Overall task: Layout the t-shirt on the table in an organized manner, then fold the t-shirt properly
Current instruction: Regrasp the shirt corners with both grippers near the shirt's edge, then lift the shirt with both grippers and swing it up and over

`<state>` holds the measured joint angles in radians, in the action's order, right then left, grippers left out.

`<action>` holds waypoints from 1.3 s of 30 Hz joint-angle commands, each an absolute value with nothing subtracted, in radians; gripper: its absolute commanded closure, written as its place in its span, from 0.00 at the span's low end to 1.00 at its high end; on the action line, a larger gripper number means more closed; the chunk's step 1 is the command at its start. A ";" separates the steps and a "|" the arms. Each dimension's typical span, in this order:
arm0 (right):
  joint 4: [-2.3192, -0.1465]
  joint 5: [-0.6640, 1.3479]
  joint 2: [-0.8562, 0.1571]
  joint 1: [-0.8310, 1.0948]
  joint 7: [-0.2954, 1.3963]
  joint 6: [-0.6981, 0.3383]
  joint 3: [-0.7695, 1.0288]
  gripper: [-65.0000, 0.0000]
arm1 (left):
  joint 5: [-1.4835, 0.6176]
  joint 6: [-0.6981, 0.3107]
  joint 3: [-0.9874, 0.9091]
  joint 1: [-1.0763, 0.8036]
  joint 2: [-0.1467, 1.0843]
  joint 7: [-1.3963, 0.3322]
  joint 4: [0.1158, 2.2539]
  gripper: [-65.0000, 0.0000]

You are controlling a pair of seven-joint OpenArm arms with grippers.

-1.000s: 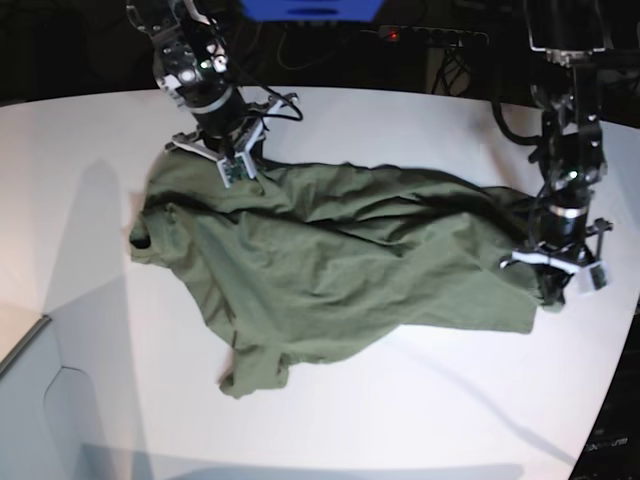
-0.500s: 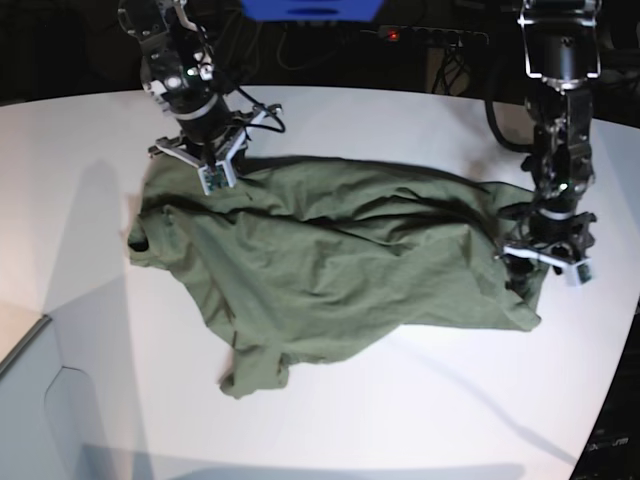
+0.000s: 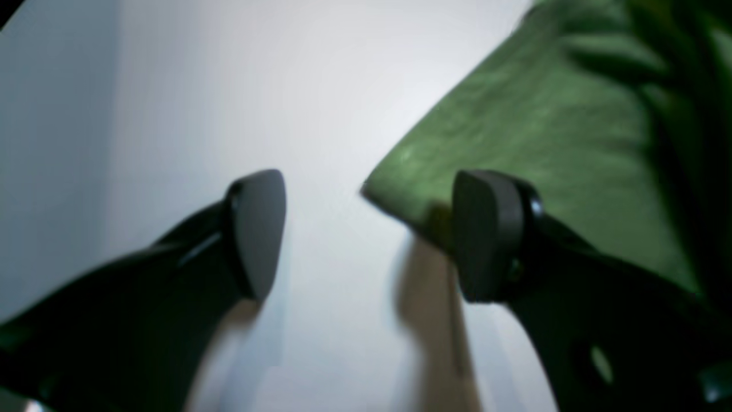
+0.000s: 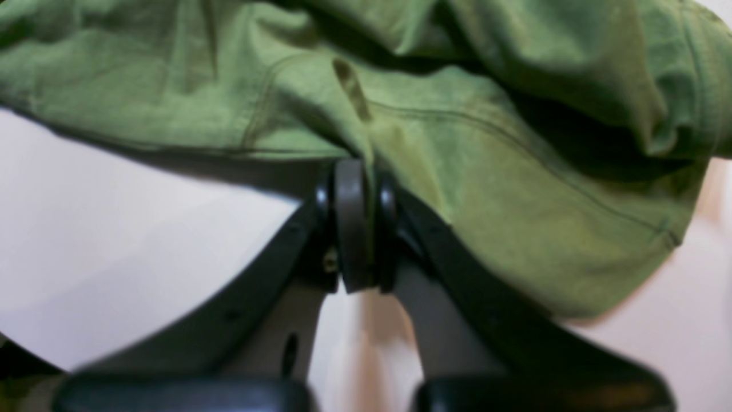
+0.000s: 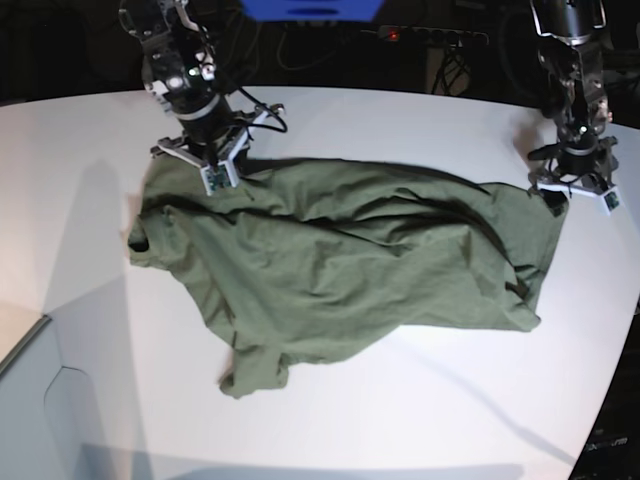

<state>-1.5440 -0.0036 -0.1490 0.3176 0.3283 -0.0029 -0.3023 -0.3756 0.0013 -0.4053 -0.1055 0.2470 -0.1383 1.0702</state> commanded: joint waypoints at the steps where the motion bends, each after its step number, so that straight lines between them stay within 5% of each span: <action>1: -1.561 -0.004 -0.150 0.314 0.305 -0.005 -0.302 1.00 | -0.375 -0.005 -0.383 -0.076 0.262 -0.113 1.075 0.32; 9: -1.563 -0.004 -0.154 0.331 0.305 -0.005 -0.297 1.00 | -0.375 -0.007 -0.308 -0.024 0.265 -0.113 0.977 0.39; 14: -1.573 -0.004 -0.154 0.352 0.300 -0.005 -0.297 1.00 | -0.381 -0.007 -0.289 -0.016 0.275 -0.113 0.977 1.00; 17: -1.620 -0.004 -0.156 0.383 0.300 -0.005 -0.297 1.00 | -0.383 -0.007 -0.292 -0.042 0.280 -0.114 1.018 0.95; 28: -1.933 -0.005 -0.249 0.541 0.291 -0.005 -0.298 1.00 | -0.386 -0.007 -0.588 -0.380 0.254 -0.114 1.547 1.00; 39: -1.975 -0.005 -0.271 0.624 0.054 -0.005 -0.262 1.00 | -0.384 -0.007 -0.696 -0.463 0.176 -0.114 1.745 1.00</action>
